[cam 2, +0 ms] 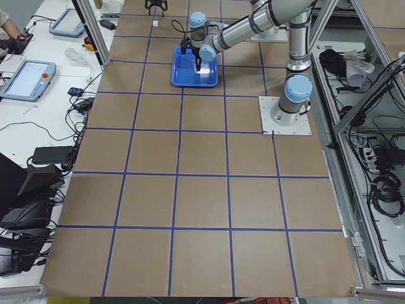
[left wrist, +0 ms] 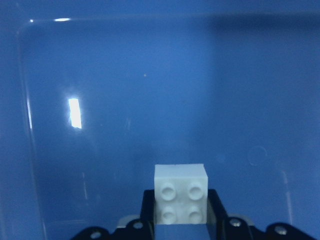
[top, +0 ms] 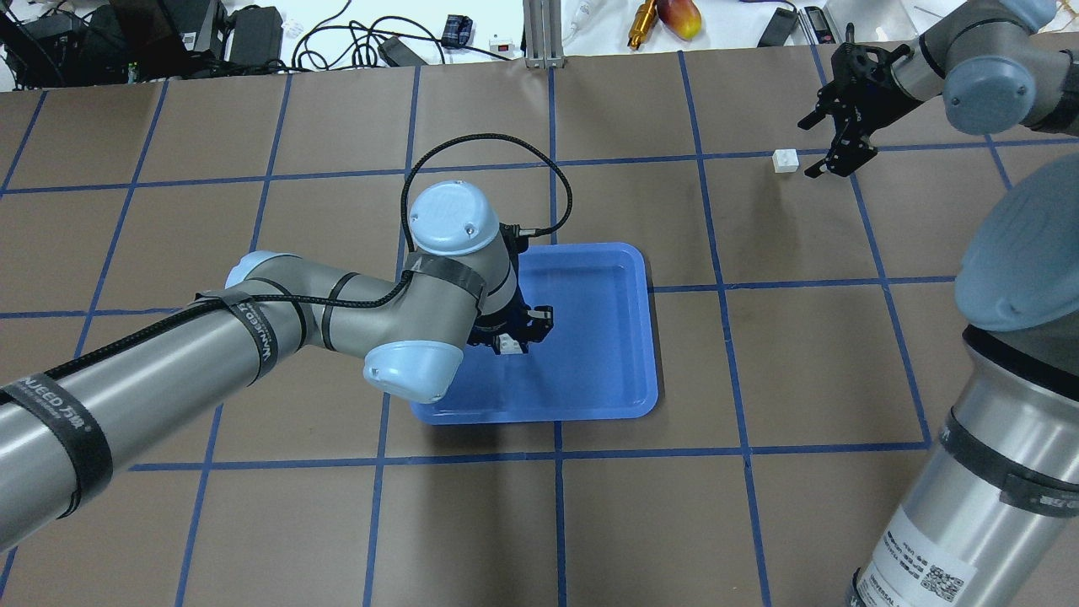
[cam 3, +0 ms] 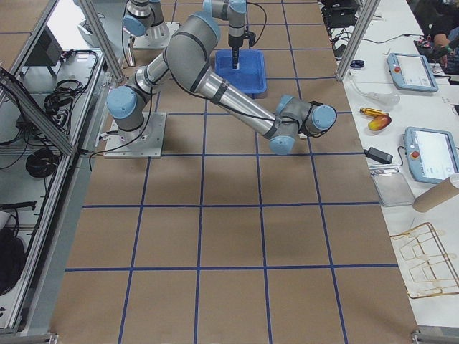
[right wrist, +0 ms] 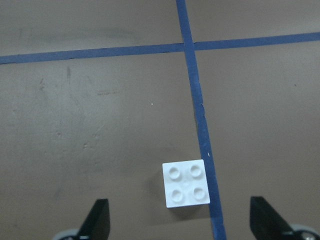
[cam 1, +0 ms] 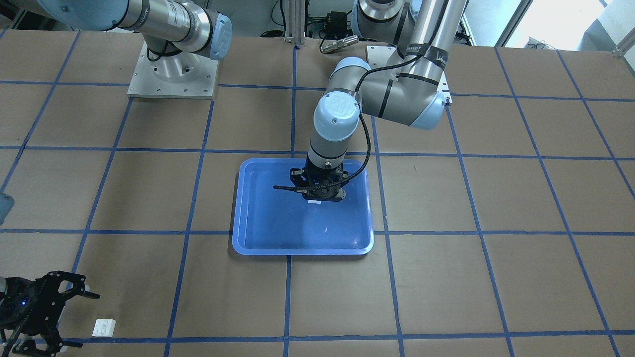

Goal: Assemble white blocks and place on blue tray

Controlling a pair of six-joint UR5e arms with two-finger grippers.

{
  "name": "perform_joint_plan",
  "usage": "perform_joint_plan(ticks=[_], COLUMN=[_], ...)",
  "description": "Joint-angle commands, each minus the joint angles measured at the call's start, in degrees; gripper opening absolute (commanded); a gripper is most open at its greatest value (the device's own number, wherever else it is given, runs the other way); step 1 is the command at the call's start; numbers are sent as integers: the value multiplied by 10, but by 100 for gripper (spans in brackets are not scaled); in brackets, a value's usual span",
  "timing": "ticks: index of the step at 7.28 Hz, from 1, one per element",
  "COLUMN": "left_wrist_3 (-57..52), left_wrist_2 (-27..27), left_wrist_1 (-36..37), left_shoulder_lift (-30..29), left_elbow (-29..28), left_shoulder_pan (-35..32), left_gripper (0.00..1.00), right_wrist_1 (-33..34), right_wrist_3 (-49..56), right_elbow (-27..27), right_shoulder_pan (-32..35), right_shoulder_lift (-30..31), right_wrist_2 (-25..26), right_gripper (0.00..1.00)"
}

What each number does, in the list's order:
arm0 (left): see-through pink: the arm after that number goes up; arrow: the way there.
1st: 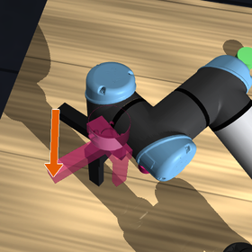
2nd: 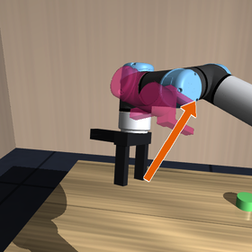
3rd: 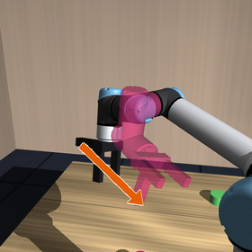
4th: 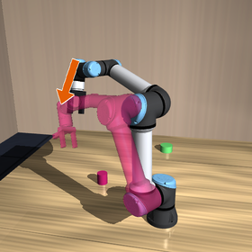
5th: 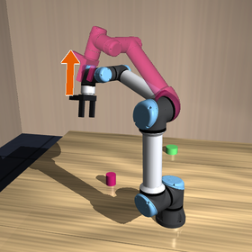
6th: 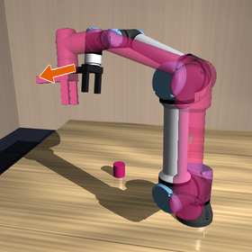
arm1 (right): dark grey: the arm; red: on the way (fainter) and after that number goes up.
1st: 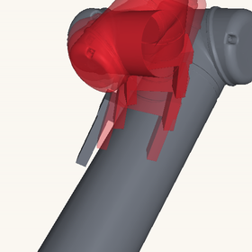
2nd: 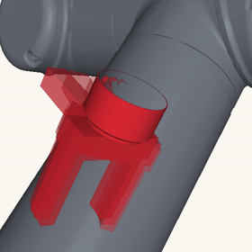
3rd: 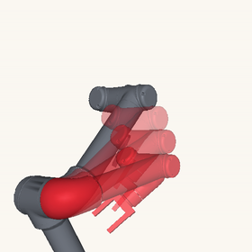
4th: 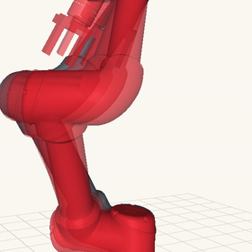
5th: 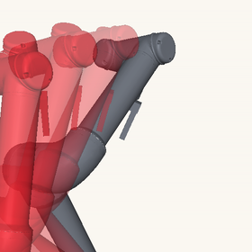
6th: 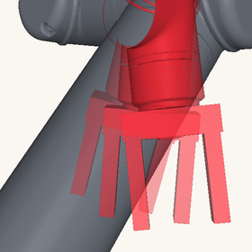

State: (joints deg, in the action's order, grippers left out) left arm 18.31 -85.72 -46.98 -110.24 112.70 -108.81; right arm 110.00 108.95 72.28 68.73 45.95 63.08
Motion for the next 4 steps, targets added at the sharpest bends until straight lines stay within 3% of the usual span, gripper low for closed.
perform_joint_plan(ticks=[1, 4], left_wrist_3=[9, 25], left_wrist_2=[-1, 2], left_wrist_1=[1, -3], left_shoulder_lift=[-9, -16], left_elbow=[2, -3], left_shoulder_pan=[-6, -8], left_gripper=[0, 0], right_wrist_1=[1, 0], right_wrist_3=[3, 14], right_elbow=[1, 3], right_shoulder_pan=[2, 2], right_shoulder_lift=[-3, -8], right_wrist_2=[13, 13], right_gripper=[100, 100])
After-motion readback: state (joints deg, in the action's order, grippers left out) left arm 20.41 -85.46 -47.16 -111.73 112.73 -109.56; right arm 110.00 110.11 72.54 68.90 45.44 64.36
